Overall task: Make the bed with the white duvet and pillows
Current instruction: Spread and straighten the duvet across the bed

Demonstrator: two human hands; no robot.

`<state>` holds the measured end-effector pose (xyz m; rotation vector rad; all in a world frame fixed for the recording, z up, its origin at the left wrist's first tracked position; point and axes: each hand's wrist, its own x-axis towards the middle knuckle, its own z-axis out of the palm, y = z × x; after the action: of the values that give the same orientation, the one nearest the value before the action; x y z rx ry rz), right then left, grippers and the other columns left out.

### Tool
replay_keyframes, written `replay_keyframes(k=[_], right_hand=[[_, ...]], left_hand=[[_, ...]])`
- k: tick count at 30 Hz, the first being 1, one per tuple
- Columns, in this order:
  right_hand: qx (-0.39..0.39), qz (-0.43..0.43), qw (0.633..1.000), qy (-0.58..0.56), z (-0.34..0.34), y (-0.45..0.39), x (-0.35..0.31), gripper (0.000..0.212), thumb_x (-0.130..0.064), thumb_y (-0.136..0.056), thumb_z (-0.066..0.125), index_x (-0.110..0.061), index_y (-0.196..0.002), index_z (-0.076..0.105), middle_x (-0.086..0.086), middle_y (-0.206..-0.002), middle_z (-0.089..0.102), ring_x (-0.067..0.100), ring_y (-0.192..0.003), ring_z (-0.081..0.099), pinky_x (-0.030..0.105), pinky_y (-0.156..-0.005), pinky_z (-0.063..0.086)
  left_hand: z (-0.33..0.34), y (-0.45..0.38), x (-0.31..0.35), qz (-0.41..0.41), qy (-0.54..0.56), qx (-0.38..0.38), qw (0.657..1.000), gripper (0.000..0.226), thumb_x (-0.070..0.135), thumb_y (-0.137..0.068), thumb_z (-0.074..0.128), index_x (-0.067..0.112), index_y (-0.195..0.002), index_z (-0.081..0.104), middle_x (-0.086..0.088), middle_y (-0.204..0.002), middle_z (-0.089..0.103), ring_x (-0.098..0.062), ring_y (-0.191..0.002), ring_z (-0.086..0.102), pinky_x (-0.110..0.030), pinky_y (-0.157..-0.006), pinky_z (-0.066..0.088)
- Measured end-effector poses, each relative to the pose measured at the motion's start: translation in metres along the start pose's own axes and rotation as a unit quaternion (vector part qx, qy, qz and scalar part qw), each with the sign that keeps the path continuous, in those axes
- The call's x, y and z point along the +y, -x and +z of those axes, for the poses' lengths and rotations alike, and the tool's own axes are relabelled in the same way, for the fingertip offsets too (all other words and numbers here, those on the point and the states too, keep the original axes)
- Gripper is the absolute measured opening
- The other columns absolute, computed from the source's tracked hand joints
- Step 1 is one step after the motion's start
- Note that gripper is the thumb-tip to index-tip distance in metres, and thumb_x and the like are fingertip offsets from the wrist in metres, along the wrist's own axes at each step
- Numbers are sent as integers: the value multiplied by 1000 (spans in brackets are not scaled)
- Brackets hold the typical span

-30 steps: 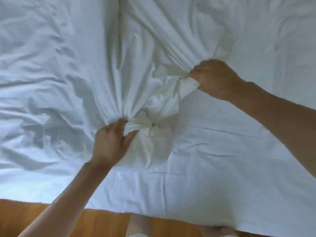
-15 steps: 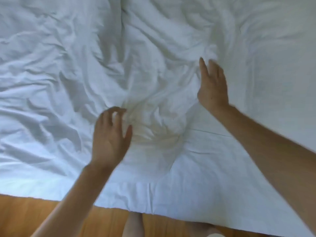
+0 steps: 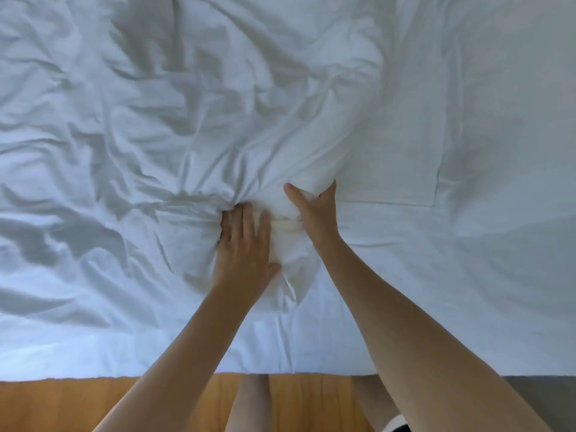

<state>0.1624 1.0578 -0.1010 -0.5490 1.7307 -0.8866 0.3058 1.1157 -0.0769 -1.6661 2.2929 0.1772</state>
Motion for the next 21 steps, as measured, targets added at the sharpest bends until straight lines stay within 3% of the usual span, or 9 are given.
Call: replay_keyframes(k=[2,5,7,9,11,15,16,18,21], right_hand=[[7,-6,1000,10,4,-4,-5,89,-49,-57,81,-20,-133,46,-9,-114,64,14,-107,62,43,-95,51],[12,-40,998,47,-2,6,-12,63,-38,-62,82,-19,-117,58,-12,-96,67,12,-94,65,40,-88,54],[45,-79,992,84,-14,21,-27,53,-27,-69,81,-16,-116,60,-12,-93,67,16,-94,64,39,-87,53],[113,-140,973,141,-37,42,-52,49,-21,-71,80,-9,-115,63,3,-95,71,25,-94,65,39,-84,53],[197,-228,932,202,-65,61,-83,39,-15,-71,79,-5,-106,66,12,-87,71,28,-82,64,36,-73,53],[278,-395,825,293,-75,95,-128,27,1,-59,72,-6,-84,65,0,-62,50,20,-51,40,22,-47,30],[274,-420,808,309,-68,98,-130,30,4,-55,71,-5,-84,65,-1,-63,47,17,-51,35,21,-44,25],[249,-424,800,344,-49,89,-118,42,3,-53,74,-5,-94,66,3,-69,53,17,-53,40,23,-43,30],[148,-324,835,420,-27,59,-62,54,-18,-60,85,-3,-106,62,12,-87,59,28,-70,59,32,-55,50]], left_hand=[[-1,-1,-8,-9,-19,14,1000,79,46,-61,83,-1,-118,54,-26,-120,54,-41,-113,51,-50,-105,32],[-3,1,-18,21,-11,117,993,27,16,-68,79,6,-86,62,-16,-94,59,-36,-92,54,-46,-98,35],[-4,2,-17,47,49,177,982,12,4,-70,71,8,-78,62,-13,-86,59,-35,-84,54,-50,-96,38],[-14,3,3,75,175,196,962,8,5,-76,63,8,-83,62,-13,-92,60,-34,-86,56,-50,-93,43],[-38,6,32,80,304,199,928,8,10,-83,56,9,-90,58,-12,-101,62,-30,-94,56,-37,-82,50],[-75,7,57,15,420,223,880,18,11,-81,46,7,-92,59,-4,-114,63,-17,-106,53,-22,-85,43],[-75,7,55,3,423,219,880,20,11,-81,46,7,-95,61,-3,-116,62,-16,-108,53,-21,-84,43],[-59,5,47,-21,403,180,897,21,12,-86,53,11,-106,60,1,-125,59,-17,-114,51,-26,-86,46],[-3,8,28,-61,290,40,954,44,23,-88,64,14,-129,49,-7,-140,50,-26,-130,44,-49,-102,41]])
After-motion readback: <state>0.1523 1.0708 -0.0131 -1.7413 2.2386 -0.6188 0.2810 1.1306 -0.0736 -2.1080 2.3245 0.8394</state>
